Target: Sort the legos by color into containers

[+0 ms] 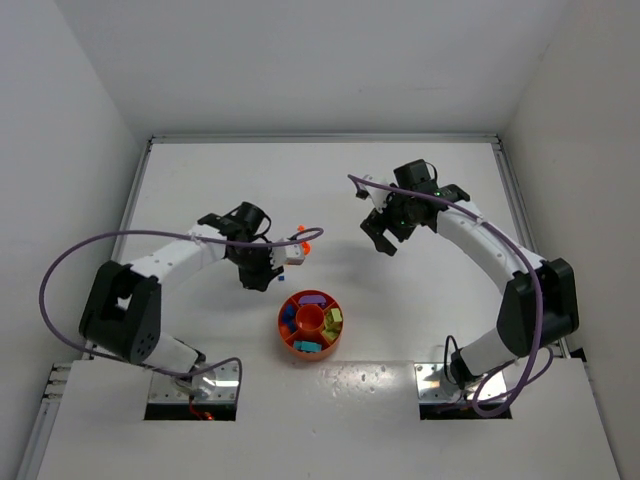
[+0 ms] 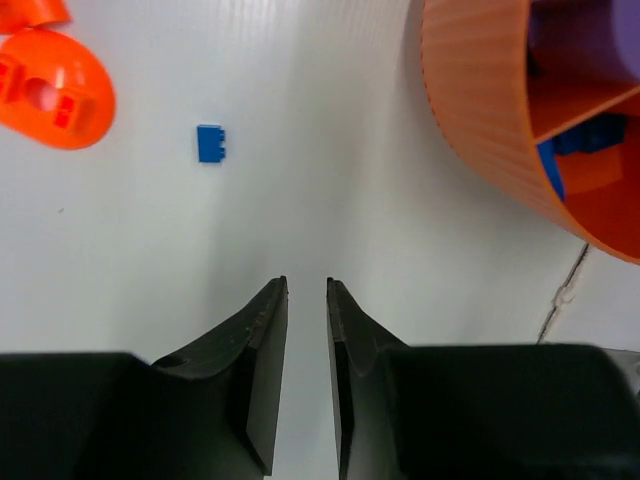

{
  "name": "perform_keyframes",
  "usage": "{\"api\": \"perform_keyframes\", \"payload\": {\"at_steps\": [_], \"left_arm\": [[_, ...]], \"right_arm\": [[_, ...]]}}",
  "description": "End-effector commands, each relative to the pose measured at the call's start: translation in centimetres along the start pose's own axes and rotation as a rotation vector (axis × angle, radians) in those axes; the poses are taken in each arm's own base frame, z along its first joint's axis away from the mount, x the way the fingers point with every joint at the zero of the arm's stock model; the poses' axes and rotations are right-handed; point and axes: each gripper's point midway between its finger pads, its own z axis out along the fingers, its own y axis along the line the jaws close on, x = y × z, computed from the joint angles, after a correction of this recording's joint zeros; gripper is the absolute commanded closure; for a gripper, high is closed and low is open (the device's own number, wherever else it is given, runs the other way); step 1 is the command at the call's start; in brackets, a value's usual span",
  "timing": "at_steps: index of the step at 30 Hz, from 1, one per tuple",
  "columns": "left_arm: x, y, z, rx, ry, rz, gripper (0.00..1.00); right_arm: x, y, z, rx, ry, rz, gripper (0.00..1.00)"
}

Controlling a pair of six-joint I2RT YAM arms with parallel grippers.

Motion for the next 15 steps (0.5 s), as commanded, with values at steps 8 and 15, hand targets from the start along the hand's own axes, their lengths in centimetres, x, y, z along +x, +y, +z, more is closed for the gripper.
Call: {"api": "perform_keyframes", "payload": {"at_steps": [8, 15], "left_arm": [[-1.2, 3.3, 3.5, 0.007, -0.024, 0.037, 0.64], [-1.9, 4.1, 5.3, 0.016, -0.024, 0.02, 0.61]], "right_arm": [[-1.3, -0.6, 0.1, 0.01, -0.026, -0.02, 0.12], [-1.2, -0.6, 0.4, 0.006, -0.019, -0.018, 0.12]]}}
